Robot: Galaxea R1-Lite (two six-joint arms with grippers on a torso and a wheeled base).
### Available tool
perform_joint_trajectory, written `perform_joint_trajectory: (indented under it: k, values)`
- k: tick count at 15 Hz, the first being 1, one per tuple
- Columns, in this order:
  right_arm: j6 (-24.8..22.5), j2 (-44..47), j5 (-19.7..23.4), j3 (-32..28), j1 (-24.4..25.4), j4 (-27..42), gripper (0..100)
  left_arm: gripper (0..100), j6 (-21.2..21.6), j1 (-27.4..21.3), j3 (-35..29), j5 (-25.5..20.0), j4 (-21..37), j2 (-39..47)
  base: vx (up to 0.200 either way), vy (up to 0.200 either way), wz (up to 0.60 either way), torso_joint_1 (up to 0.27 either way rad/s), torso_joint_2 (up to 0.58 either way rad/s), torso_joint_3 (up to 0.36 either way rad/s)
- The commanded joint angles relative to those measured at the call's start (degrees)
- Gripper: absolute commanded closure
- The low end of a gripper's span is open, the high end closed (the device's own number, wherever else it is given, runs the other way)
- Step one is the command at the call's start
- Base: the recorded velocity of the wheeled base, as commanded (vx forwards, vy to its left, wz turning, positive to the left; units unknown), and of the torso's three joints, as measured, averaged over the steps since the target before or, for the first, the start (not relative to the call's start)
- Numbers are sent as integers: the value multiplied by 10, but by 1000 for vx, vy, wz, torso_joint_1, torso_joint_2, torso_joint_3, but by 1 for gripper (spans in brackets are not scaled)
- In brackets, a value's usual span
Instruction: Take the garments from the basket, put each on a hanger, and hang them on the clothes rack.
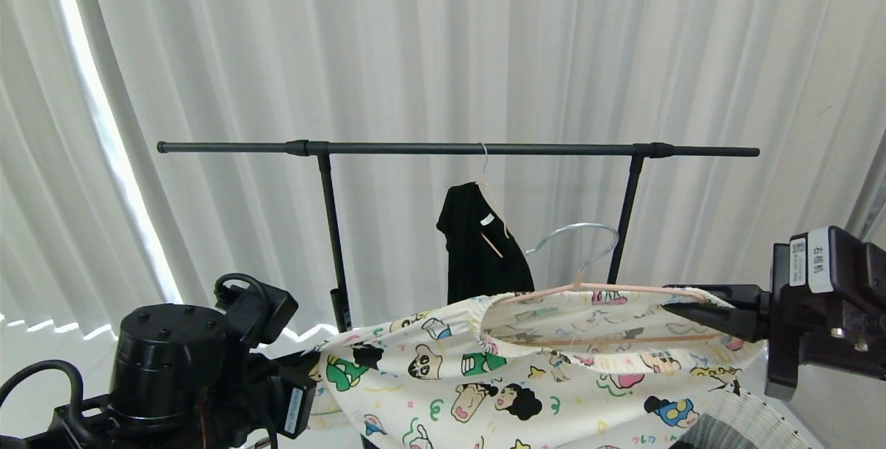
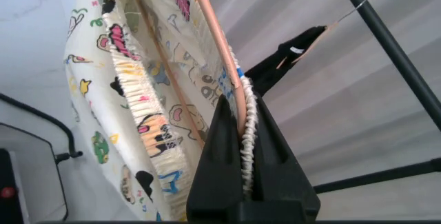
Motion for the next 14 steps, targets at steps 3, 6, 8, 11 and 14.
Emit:
perform_joint_trajectory:
  k: [3,6,8,11,14]
  values:
    - [0,-4,-1,0,0,0,100,100,1,-1,2,0,-7,4,0,0,0,0,0,0]
    - [0,-4,-1,0,0,0,100,0,4,-25,-1,0,-27,-8,0,0,0,0,0,0]
    - [1,-5,-12,1,-1,0,100,0,3,-26,1,2,-29,-10,0,0,0,0,0,0]
    - [13,-13,-50,10,-38,1,100,0,0,-15,-2,10,-30,-36,0,0,0,0,0,0]
    - [52,-44,-124,63,-100,2,100,0,-1,11,-6,58,-30,-51,0,0,0,0,0,0]
